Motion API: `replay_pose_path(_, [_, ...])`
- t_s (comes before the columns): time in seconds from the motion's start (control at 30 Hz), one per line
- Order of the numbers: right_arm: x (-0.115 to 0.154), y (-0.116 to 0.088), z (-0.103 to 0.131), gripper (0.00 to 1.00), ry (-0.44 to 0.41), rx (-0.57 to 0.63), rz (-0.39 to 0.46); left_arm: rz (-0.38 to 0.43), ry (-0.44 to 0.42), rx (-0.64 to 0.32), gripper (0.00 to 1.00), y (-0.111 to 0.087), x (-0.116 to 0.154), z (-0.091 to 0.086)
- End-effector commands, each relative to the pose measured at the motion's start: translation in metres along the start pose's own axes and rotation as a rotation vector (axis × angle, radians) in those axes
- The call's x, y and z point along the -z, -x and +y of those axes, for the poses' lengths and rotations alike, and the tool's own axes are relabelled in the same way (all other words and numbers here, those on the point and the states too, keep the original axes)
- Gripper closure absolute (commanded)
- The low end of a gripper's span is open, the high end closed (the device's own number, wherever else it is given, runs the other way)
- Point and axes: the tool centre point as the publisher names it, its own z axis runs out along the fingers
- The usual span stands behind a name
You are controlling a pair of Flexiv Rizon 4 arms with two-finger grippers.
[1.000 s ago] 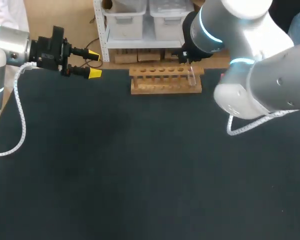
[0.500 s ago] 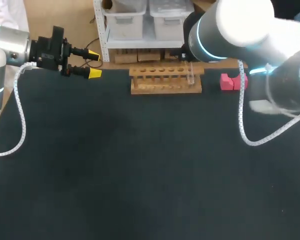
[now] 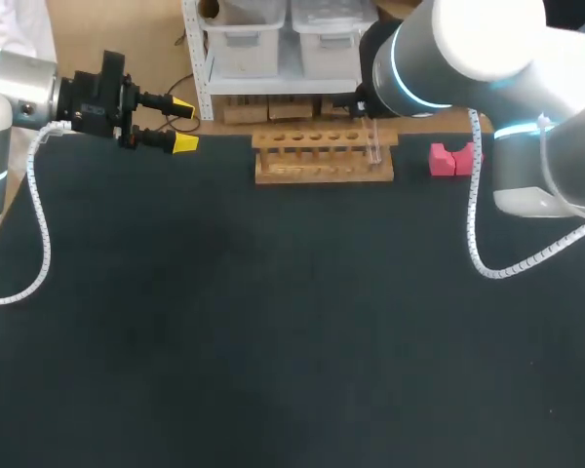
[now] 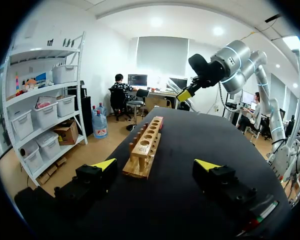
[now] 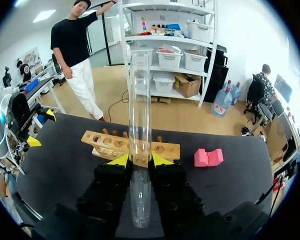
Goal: Grasp the test tube, adjust it, and insert it.
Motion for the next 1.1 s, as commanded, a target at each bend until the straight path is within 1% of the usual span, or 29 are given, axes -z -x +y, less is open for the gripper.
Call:
replay_pose_path(0.03, [0.001,-0.004,0.0,1.0,-0.002,-0.001,-0.509,-0.003,0.006,-0.003,0.0,-0.001,0.0,-0.003])
replay_pose_path(0.23, [0.001,-0.003,0.0,1.0,-0.011,0.004,-0.518,-0.003,0.006,-0.003,0.0,-0.001,0.0,-0.003])
replay_pose_path(0.3, [0.001,-0.003,-0.002,1.0,-0.01,-0.008,-0.562,-0.003,0.006,-0.003,0.0,-0.001,0.0,-0.003])
replay_pose_path(0.37, [0.001,-0.002,-0.003,1.0,-0.029,-0.026,-0.608,-0.003,0.006,-0.003,0.0,-0.001,0.0,-0.003])
replay_pose_path(0.47, [0.003,-0.002,-0.002,1.0,-0.02,-0.052,-0.681,-0.003,0.006,-0.003,0.0,-0.001,0.0,-0.003])
replay_pose_path(0.63, [0.004,-0.003,-0.002,1.0,-0.02,-0.059,-0.753,-0.003,0.006,-0.003,0.0,-0.001,0.0,-0.003])
replay_pose_path(0.77, [0.008,-0.006,-0.002,1.0,-0.023,-0.018,-0.806,-0.003,0.006,-0.003,0.0,-0.001,0.0,-0.003])
replay_pose_path(0.93, [0.014,-0.006,-0.002,1.0,-0.033,0.035,-0.846,-0.003,0.006,-0.003,0.0,-0.001,0.0,-0.003])
replay_pose_path(1.1, [0.014,-0.001,-0.006,1.0,-0.048,0.061,-0.885,-0.003,0.006,-0.003,0.0,-0.001,0.0,-0.003])
